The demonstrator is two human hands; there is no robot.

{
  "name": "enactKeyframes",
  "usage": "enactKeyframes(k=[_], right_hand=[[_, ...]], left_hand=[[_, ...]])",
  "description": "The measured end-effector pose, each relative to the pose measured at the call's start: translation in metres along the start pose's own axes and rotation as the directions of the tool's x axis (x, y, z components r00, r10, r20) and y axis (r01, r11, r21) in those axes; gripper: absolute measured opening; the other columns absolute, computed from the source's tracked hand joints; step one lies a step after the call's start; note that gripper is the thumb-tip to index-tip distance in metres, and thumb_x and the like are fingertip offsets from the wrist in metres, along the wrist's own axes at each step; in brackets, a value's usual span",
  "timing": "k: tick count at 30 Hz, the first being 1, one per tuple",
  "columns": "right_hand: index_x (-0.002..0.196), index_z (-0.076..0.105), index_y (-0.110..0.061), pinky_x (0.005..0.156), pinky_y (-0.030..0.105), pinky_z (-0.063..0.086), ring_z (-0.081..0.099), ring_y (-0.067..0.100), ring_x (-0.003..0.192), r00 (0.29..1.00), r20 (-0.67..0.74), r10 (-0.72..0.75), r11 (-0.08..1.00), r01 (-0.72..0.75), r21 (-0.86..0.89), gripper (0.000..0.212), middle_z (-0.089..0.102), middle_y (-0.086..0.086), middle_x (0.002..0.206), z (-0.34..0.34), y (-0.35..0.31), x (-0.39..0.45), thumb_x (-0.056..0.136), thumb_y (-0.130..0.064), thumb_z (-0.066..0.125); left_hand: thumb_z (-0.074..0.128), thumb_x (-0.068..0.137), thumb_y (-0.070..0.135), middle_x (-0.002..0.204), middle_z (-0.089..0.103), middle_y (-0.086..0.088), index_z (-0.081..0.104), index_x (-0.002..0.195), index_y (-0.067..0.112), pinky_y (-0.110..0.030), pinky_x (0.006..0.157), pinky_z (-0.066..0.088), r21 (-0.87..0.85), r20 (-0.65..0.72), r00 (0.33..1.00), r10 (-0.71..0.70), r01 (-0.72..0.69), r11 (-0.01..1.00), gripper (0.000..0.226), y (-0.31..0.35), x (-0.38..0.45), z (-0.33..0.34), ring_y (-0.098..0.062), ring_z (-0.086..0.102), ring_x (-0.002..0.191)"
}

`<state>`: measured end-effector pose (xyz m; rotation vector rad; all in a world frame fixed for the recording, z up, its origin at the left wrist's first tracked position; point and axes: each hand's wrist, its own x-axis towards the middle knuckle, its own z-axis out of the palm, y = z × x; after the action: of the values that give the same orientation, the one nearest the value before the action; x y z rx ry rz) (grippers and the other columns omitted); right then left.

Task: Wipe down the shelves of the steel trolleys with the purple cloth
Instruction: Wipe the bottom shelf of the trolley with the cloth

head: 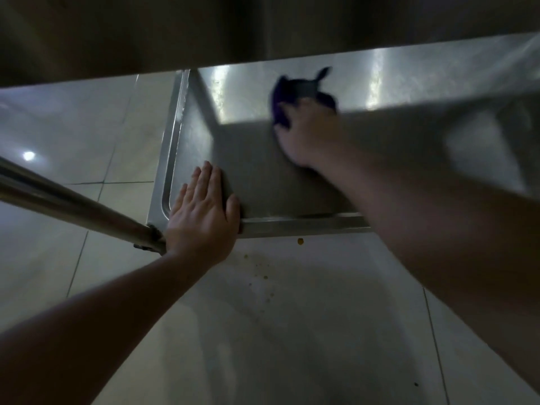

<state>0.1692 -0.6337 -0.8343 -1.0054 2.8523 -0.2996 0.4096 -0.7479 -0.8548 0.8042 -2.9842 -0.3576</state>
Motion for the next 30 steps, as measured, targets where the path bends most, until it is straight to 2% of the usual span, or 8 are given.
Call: enactKeyframes(k=[4,7,12,15,17,22,26,30], right_hand=[[0.150,0.049,-0.033,0.119,0.043,0.031,0.043,0.028,0.143,0.912,0.095,-0.399,0.911,0.383,0.155,0.057,0.051,0.011,0.154,0.006,-0.013,-0.052,0.098,-0.056,0.042],[0.154,0.037,-0.045,0.122,0.043,0.029,0.038,0.023,0.147,0.859,0.169,-0.483,0.875,0.467,0.125,0.060,0.047,0.007,0.158,-0.007,0.053,-0.085,0.097,-0.064,0.037],[0.146,0.053,-0.032,0.111,0.045,0.040,0.049,0.039,0.133,0.999,0.033,-0.041,0.995,0.038,0.096,0.063,0.054,0.019,0.147,-0.037,0.160,-0.055,0.093,-0.061,0.037],[0.154,0.041,-0.024,0.110,0.052,0.038,0.045,0.047,0.134,0.944,-0.035,0.329,0.943,-0.327,0.055,0.060,0.043,0.026,0.152,-0.034,0.157,-0.007,0.101,-0.052,0.033],[0.155,0.038,-0.022,0.114,0.054,0.032,0.039,0.045,0.141,0.913,-0.025,0.407,0.913,-0.406,0.038,0.058,0.040,0.023,0.156,-0.026,0.124,0.019,0.103,-0.046,0.028],[0.146,0.050,-0.022,0.114,0.047,0.036,0.046,0.038,0.137,0.999,0.036,-0.016,0.998,0.013,0.061,0.052,0.050,0.018,0.150,-0.002,-0.008,0.033,0.102,-0.046,0.038],[0.155,0.043,-0.029,0.121,0.043,0.028,0.037,0.026,0.148,0.955,0.059,-0.292,0.955,0.287,0.075,0.058,0.045,0.008,0.158,0.017,-0.067,-0.012,0.101,-0.051,0.041],[0.159,0.034,-0.034,0.126,0.043,0.014,0.023,0.020,0.155,0.911,0.128,-0.391,0.914,0.369,0.166,0.060,0.033,0.004,0.166,0.017,-0.064,-0.062,0.102,-0.051,0.034]], left_hand=[[0.009,0.103,0.066,0.177,-0.001,0.002,0.006,0.170,0.023,-0.035,0.130,-0.002,-0.026,0.008,1.000,0.019,-0.019,0.999,0.079,-0.002,-0.001,0.000,-0.007,-0.010,0.161],[0.009,0.103,0.066,0.177,0.000,0.002,0.007,0.170,0.023,-0.033,0.130,-0.003,-0.029,-0.003,1.000,0.023,-0.023,0.999,0.080,-0.003,0.000,0.001,-0.006,-0.010,0.160],[0.012,0.103,0.068,0.177,-0.003,0.005,0.004,0.169,0.023,-0.032,0.129,-0.005,-0.017,-0.014,1.000,0.021,-0.021,1.000,0.080,-0.004,0.002,0.003,-0.005,-0.012,0.160],[0.013,0.103,0.070,0.177,-0.003,0.004,0.004,0.169,0.023,-0.034,0.130,-0.003,-0.001,-0.015,1.000,0.022,-0.022,1.000,0.082,-0.006,0.001,0.005,-0.006,-0.011,0.160],[0.013,0.103,0.069,0.177,-0.001,0.003,0.006,0.170,0.022,-0.036,0.130,-0.001,0.001,-0.017,1.000,0.019,-0.019,1.000,0.082,-0.004,0.001,0.005,-0.007,-0.009,0.161],[0.006,0.105,0.068,0.177,0.001,0.003,0.008,0.170,0.022,-0.036,0.131,0.000,-0.021,-0.021,1.000,0.005,-0.006,1.000,0.080,-0.002,0.000,0.004,-0.008,-0.008,0.161],[0.006,0.105,0.072,0.177,-0.005,0.002,-0.002,0.170,0.022,-0.038,0.132,0.005,-0.070,-0.041,0.999,-0.018,0.016,0.997,0.083,0.001,-0.004,0.002,-0.010,-0.005,0.161],[0.007,0.105,0.074,0.177,-0.011,0.001,-0.009,0.169,0.021,-0.036,0.130,0.003,-0.086,-0.071,0.997,0.008,-0.015,0.996,0.084,0.002,-0.007,0.000,-0.012,-0.004,0.162]])
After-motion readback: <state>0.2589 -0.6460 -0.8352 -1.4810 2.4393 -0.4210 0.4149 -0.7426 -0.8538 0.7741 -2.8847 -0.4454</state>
